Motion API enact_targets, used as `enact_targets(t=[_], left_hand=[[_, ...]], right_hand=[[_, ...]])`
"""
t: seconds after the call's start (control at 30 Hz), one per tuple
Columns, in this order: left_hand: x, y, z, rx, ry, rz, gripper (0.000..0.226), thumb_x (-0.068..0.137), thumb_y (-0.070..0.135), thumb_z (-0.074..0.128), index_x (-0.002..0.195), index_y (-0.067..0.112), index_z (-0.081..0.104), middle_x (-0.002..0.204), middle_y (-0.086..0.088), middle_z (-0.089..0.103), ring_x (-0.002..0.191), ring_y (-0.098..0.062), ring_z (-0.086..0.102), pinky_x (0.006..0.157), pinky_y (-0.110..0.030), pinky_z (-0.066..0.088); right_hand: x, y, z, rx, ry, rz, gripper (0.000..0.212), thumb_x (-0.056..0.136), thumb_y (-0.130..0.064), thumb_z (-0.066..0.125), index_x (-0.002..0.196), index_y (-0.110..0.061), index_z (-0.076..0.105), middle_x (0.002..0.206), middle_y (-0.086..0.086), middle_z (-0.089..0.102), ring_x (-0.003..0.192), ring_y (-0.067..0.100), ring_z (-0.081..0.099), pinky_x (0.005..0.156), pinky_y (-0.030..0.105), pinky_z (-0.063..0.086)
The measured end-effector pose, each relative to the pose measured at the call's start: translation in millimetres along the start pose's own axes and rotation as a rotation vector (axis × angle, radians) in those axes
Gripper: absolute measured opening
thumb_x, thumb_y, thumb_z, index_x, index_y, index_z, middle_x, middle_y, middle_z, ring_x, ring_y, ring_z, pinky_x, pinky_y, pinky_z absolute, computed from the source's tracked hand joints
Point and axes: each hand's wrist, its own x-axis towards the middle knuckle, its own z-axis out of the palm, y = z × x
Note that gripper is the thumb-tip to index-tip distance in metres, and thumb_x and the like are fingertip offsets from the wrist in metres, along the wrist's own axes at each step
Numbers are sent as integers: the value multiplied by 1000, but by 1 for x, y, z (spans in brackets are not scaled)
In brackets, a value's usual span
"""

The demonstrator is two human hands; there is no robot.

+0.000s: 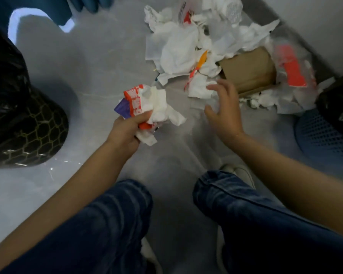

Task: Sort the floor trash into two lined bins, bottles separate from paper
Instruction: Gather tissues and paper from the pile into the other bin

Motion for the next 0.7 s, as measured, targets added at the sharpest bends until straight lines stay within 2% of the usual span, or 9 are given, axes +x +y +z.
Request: enact_targets(t=[0.1, 0.2, 0.27, 0.37, 0.43, 0.57, 0.7], left_hand=[[1, -1, 4, -44, 6, -12, 25, 84, -8, 59, 102, 10, 62, 97, -5, 69, 75, -13, 71, 61, -27, 57], [2, 3, 5, -52, 7, -9, 30, 83, -6, 61, 111, 6, 60, 100, -6, 69, 76, -15, 71, 59, -27, 56], [1, 6, 8, -34, 1, -16, 33, 83, -5, 61, 114, 5, 59, 102, -7, 69, 76, -14, 71, 58, -27, 56], [-4, 7, 11, -15, 3, -27, 34, 83, -5, 62, 115, 6, 58, 101, -6, 68, 76, -14, 70, 59, -27, 57], [-5, 4, 8, 3, 21, -39, 37, 82, -3, 64, 117, 5, 57, 104, -6, 69, 81, -16, 70, 62, -29, 58], [-8, -4, 3, 39, 38, -57, 39, 82, 0, 66, 119, 9, 57, 108, -6, 68, 90, -20, 68, 70, -33, 58], [-15, -12, 4, 23, 65, -55, 23, 83, -2, 64, 97, 15, 60, 94, -2, 68, 82, -17, 67, 58, -27, 58]], right_hand=[[23, 16, -3, -87, -33, 55, 67, 76, -9, 64, 138, -8, 39, 141, 16, 32, 129, 28, 37, 110, 32, 31], [32, 29, 8, -173, -139, 25, 73, 78, -13, 67, 143, -13, 33, 143, 15, 32, 128, 31, 38, 108, 39, 35], [33, 36, 15, -273, -196, -30, 61, 81, -15, 66, 138, -14, 44, 137, 16, 41, 122, 33, 42, 103, 41, 38], [32, 41, 17, -320, -149, -125, 26, 84, -10, 60, 108, -6, 68, 110, 19, 58, 102, 38, 51, 86, 41, 44], [29, 41, 15, -254, -107, -150, 19, 84, -8, 58, 96, -3, 72, 98, 18, 62, 93, 36, 56, 81, 35, 43], [17, 23, 6, 42, -26, -47, 15, 85, -5, 61, 95, -3, 72, 95, 12, 65, 80, 17, 60, 73, 18, 48], [0, -5, 0, 321, 36, 43, 12, 84, -6, 63, 92, -7, 72, 91, 8, 65, 80, 20, 64, 76, 30, 54]])
